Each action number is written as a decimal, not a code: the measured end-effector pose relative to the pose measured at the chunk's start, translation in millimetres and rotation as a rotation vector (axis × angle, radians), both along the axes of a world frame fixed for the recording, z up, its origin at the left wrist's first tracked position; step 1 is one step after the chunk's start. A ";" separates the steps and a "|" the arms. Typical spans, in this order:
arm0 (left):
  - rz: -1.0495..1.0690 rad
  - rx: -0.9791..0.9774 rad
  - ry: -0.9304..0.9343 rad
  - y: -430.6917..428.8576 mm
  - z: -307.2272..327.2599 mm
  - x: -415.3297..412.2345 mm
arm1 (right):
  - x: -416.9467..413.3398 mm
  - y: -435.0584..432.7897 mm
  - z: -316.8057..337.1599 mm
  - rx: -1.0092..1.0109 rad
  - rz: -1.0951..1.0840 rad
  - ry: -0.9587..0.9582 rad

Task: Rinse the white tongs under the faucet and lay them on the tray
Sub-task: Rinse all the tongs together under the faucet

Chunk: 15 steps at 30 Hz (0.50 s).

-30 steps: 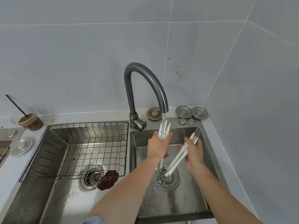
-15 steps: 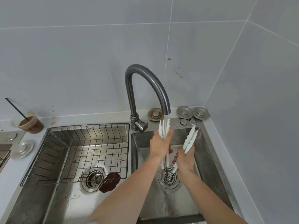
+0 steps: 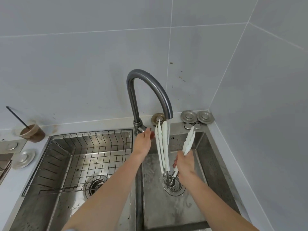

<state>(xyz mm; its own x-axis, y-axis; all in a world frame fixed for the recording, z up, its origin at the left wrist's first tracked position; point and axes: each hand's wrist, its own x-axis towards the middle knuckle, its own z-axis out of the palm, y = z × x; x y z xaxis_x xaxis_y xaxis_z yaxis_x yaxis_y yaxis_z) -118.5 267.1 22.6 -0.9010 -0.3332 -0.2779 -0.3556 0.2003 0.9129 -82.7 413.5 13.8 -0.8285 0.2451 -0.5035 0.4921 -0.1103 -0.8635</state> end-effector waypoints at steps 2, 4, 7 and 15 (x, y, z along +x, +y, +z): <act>0.040 -0.020 0.033 4.7 -2.0 0.9 | 0.2 0.9 -0.9 0.026 -0.010 -0.008; 0.073 -0.024 0.052 7.7 -2.8 -0.2 | 0.6 2.0 -3.0 0.053 -0.010 -0.013; 0.097 0.014 0.067 9.2 -0.4 -3.3 | 1.1 4.6 -5.7 0.071 0.003 -0.018; 0.267 0.136 0.083 6.1 12.8 -20.5 | 9.6 18.9 -6.1 0.074 0.049 -0.025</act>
